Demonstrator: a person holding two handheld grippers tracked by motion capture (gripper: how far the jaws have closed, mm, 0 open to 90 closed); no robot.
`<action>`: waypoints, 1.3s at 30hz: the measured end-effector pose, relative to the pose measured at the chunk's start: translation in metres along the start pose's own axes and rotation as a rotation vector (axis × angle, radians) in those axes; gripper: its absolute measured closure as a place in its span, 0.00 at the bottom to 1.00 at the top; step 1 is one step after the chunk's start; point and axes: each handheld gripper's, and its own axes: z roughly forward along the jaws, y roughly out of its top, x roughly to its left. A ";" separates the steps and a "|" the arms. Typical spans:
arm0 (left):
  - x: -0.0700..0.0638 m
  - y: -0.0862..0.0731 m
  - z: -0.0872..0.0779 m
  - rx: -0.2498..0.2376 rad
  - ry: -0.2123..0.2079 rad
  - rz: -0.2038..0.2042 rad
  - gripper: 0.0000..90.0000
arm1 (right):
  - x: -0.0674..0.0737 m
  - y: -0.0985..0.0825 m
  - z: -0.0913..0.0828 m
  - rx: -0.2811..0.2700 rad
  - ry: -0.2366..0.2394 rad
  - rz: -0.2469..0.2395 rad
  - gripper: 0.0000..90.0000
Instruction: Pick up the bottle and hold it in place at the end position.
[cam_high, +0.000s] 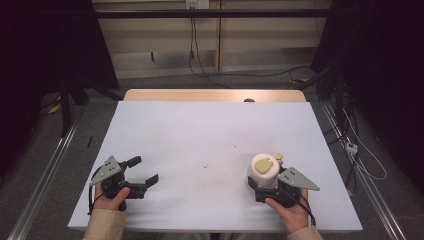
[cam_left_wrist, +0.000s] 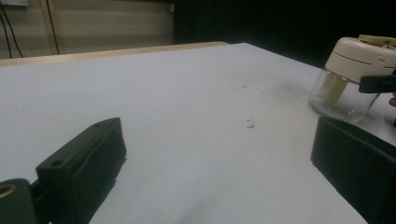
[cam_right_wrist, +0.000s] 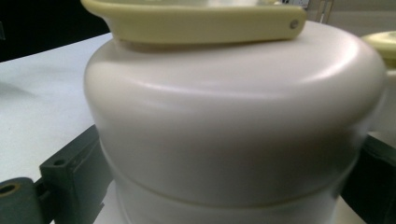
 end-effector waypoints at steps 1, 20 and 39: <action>0.000 0.000 0.000 0.000 0.000 0.000 0.03 | 0.000 0.000 0.001 0.000 -0.002 0.000 0.03; 0.000 0.000 0.001 -0.003 -0.004 -0.002 0.03 | 0.000 0.002 0.004 -0.022 -0.010 0.029 0.07; 0.000 0.000 0.000 -0.009 -0.007 0.002 0.03 | -0.001 0.008 0.002 -0.058 -0.006 0.033 0.07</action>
